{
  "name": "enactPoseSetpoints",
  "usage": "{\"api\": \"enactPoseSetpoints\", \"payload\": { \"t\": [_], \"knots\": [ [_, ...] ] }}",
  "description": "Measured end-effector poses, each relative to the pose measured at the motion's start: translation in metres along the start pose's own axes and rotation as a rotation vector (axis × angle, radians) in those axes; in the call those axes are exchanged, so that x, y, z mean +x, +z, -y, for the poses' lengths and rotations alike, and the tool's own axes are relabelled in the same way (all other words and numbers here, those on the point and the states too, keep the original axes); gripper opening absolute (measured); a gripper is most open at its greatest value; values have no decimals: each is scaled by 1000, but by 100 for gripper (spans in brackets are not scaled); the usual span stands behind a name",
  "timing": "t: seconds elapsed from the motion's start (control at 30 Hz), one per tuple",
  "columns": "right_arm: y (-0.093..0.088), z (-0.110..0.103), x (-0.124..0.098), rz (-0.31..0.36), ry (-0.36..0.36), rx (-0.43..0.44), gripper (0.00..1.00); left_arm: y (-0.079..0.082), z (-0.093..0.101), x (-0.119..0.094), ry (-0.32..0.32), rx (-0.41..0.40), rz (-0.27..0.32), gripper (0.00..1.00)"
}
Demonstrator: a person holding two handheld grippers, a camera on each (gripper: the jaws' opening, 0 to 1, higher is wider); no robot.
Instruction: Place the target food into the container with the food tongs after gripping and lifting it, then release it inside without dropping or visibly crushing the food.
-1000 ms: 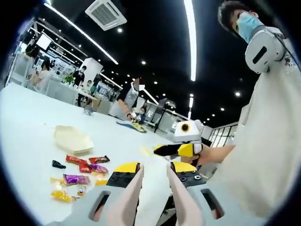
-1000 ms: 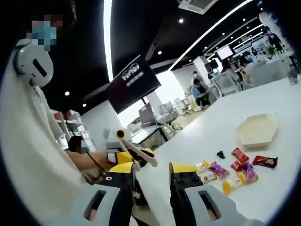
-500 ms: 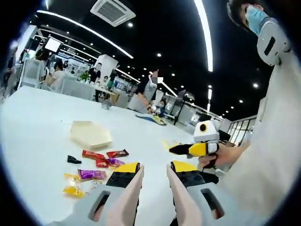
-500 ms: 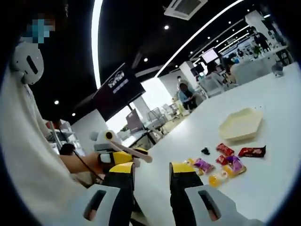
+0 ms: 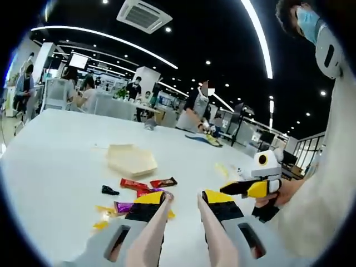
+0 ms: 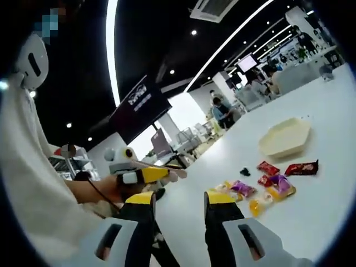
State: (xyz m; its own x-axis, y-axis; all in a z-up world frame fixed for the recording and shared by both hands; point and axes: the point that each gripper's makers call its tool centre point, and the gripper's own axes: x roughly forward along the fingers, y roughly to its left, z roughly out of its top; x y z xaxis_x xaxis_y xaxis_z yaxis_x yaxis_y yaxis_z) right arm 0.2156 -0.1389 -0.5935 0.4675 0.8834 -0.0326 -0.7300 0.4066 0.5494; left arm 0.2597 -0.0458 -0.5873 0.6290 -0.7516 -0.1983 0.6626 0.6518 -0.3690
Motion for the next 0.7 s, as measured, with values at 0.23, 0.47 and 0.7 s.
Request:
{"api": "enactPoseSetpoints", "payload": {
  "t": [0.23,0.47,0.7],
  "knots": [
    [-3,5,4,-18,-105,-30,35,1,-27,-1,35,-3,16,26],
    [-7,16,7,-52,-268,-178,38,0,-48,-6,48,-8,21,26],
    [-18,15,12,-124,-324,-184,40,-10,-83,-8,89,39,5,27]
  ]
}}
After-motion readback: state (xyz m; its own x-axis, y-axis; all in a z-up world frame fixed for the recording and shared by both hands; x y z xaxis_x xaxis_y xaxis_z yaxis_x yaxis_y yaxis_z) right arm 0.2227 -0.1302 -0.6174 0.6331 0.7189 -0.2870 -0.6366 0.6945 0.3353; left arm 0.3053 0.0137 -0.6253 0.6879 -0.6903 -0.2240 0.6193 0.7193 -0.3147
